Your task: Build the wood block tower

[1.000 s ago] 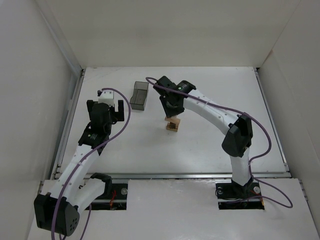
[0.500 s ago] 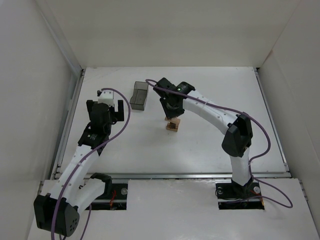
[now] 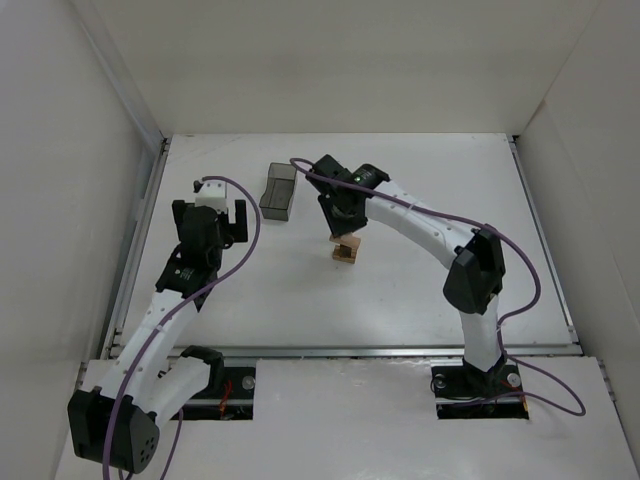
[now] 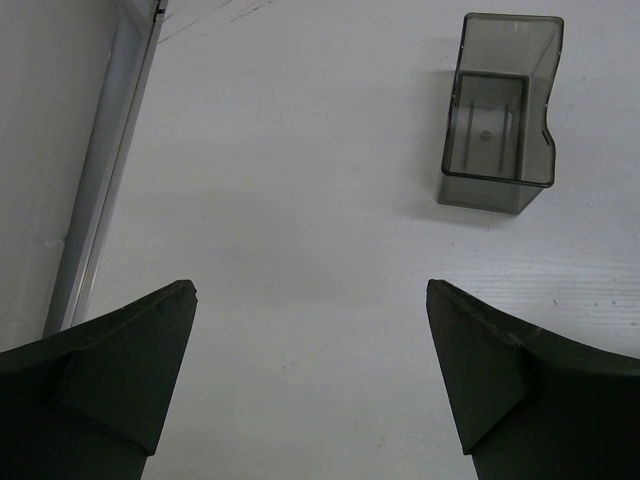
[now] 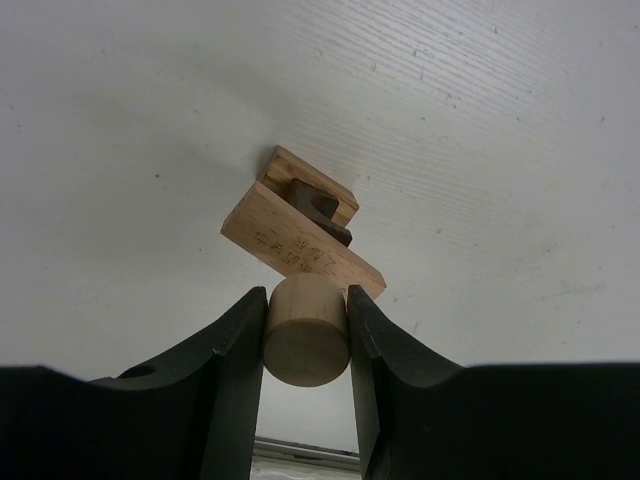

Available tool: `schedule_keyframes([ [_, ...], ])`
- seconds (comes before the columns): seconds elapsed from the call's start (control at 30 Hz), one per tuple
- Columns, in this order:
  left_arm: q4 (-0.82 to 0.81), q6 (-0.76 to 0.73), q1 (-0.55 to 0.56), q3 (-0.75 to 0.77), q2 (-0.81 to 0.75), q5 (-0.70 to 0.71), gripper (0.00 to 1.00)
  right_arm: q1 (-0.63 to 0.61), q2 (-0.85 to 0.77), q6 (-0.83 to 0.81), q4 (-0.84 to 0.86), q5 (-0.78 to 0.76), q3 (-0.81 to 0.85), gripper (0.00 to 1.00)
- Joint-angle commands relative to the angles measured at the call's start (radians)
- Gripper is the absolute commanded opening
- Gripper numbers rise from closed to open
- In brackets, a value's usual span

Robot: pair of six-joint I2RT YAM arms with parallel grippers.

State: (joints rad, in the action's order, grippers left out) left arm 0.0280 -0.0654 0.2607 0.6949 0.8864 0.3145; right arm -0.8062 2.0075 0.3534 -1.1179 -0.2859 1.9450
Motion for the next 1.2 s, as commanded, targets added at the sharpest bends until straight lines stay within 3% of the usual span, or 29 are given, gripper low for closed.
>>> schedule_keyframes([
  [0.0, -0.017, 0.013, -0.006, -0.005, -0.023, 0.006, 0.99, -0.001, 0.007, -0.019, 0.041, 0.005, -0.008, 0.0],
  [0.5, -0.017, 0.013, -0.006, -0.005, -0.023, 0.006, 0.99, -0.001, 0.027, -0.028, 0.05, 0.005, -0.035, 0.0],
  [0.9, -0.017, 0.013, -0.006, -0.005, -0.023, 0.006, 0.99, -0.001, 0.027, -0.047, 0.05, -0.004, -0.035, 0.12],
  [1.17, -0.017, 0.013, -0.006, -0.005, -0.023, -0.003, 0.99, -0.001, 0.027, -0.047, 0.069, -0.004, -0.035, 0.14],
])
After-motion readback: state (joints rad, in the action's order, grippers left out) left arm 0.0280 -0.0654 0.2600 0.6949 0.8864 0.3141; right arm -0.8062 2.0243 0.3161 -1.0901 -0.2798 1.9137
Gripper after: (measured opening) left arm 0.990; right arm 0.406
